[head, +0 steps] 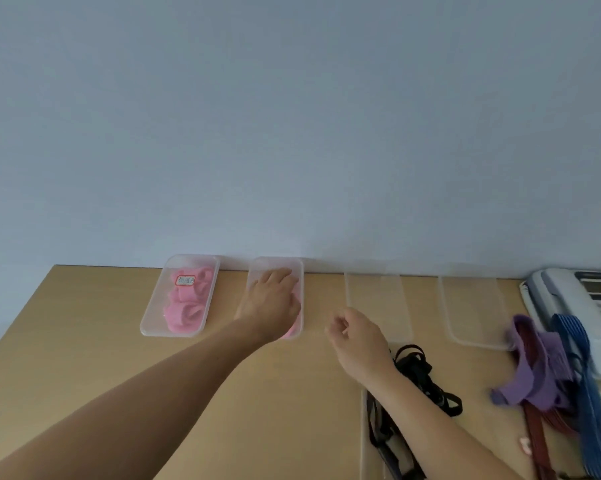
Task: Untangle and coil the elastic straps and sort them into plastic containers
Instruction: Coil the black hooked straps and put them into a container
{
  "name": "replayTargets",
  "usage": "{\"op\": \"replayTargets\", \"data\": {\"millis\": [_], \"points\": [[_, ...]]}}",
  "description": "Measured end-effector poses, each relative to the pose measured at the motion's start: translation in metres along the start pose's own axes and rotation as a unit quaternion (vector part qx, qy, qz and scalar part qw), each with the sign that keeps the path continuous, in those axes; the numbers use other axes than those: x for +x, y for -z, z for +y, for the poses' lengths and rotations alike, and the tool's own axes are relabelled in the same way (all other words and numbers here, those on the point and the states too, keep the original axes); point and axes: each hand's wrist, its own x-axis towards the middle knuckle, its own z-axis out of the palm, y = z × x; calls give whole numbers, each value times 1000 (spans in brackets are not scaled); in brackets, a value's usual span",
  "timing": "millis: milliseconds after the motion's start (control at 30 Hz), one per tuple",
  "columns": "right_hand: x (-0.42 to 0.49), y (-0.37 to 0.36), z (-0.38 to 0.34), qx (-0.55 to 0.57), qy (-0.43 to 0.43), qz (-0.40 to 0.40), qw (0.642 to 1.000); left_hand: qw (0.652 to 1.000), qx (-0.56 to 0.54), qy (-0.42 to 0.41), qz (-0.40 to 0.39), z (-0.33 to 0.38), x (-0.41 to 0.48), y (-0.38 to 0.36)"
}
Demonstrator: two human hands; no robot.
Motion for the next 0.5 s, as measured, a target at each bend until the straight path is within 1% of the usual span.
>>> {"op": "replayTargets", "data": {"millis": [100,200,333,400,500], "points": [[-20,25,16,-42,24,42,998,997,-67,-32,-17,32,-20,-2],[-48,45,35,-59,6,70,996,990,-121,-59,-36,54,-45,-12],[-83,71,67,-106,-39,89,990,977,-186,-30,-97,72,-75,-28],[-101,77,80,-123,-58,74,988,972,-193,-22,-134,79,-91,-35],[-125,68,84,-168,-39,6,985,965,-200,-10,-170,84,-109,-38]]}}
